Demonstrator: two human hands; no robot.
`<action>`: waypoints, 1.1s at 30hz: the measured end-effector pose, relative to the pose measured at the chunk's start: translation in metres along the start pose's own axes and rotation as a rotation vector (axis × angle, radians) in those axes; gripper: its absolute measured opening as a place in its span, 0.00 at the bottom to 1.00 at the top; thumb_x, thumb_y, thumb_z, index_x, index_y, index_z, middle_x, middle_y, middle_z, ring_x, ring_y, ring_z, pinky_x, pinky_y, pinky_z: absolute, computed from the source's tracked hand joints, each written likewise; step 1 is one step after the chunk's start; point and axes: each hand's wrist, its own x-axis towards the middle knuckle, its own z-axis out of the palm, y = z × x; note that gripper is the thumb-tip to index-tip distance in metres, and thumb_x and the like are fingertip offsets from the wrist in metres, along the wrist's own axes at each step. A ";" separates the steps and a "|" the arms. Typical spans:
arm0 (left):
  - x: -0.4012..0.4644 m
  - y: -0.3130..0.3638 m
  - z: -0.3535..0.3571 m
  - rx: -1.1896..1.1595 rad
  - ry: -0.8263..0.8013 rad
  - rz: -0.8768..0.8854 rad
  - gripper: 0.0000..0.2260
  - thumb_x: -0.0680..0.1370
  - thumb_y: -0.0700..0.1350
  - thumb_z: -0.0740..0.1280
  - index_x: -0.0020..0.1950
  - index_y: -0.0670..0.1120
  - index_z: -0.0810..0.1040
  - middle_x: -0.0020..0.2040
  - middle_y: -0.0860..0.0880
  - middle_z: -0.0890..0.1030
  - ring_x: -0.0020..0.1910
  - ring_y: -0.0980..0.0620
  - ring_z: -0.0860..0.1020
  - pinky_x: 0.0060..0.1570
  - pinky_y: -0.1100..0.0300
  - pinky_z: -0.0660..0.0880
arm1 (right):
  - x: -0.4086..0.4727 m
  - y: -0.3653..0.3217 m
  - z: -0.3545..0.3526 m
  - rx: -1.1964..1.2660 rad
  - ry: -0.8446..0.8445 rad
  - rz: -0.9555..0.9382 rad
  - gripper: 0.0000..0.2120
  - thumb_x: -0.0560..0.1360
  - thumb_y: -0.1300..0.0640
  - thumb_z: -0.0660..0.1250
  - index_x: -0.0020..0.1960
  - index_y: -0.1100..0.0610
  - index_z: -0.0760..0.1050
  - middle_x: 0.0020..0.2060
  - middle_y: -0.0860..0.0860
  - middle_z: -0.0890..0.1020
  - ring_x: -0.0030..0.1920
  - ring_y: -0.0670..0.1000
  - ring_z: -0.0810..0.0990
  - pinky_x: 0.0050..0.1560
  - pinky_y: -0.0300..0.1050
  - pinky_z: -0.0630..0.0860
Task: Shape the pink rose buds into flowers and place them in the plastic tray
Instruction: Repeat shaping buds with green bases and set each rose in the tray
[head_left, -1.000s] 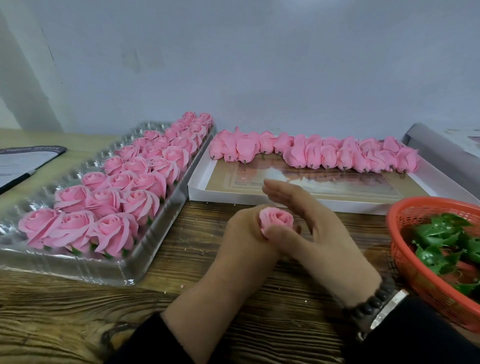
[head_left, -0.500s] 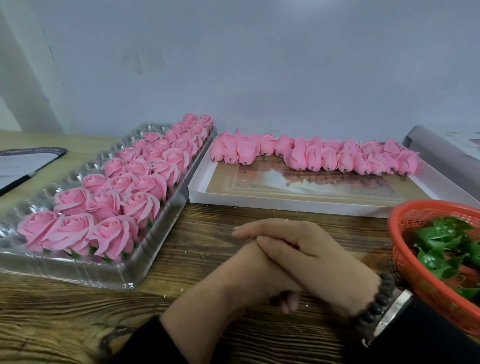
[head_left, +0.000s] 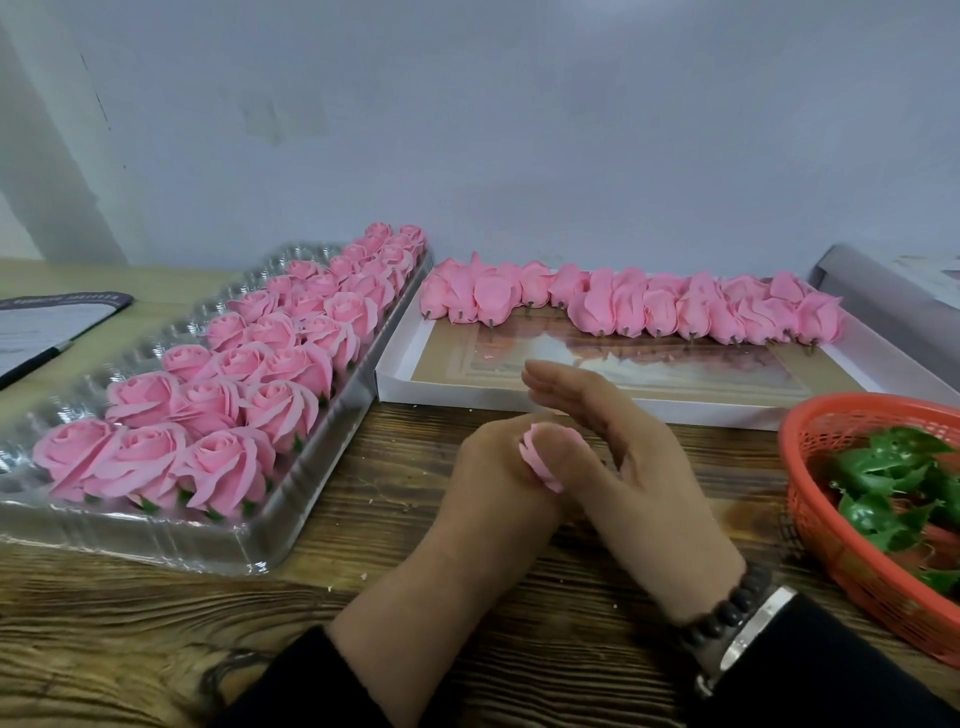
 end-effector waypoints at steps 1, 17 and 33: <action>-0.001 -0.001 0.003 0.020 -0.005 0.008 0.13 0.73 0.33 0.66 0.33 0.50 0.76 0.30 0.54 0.79 0.31 0.62 0.77 0.32 0.68 0.72 | -0.001 -0.001 0.005 0.000 0.044 -0.024 0.24 0.64 0.33 0.60 0.58 0.40 0.74 0.55 0.37 0.79 0.58 0.34 0.75 0.57 0.32 0.72; -0.009 0.008 -0.006 -0.094 -0.433 -0.249 0.19 0.71 0.32 0.66 0.23 0.48 0.75 0.21 0.53 0.73 0.24 0.56 0.72 0.27 0.66 0.70 | -0.002 -0.007 -0.006 -0.085 -0.346 0.069 0.11 0.77 0.51 0.60 0.55 0.41 0.77 0.45 0.38 0.82 0.26 0.51 0.82 0.27 0.40 0.77; -0.001 0.007 0.008 0.110 0.012 -0.010 0.09 0.76 0.38 0.65 0.38 0.50 0.77 0.34 0.54 0.80 0.36 0.65 0.78 0.35 0.73 0.72 | 0.003 0.001 0.011 -0.097 0.094 -0.029 0.09 0.72 0.44 0.59 0.46 0.38 0.77 0.44 0.35 0.82 0.49 0.33 0.78 0.49 0.25 0.69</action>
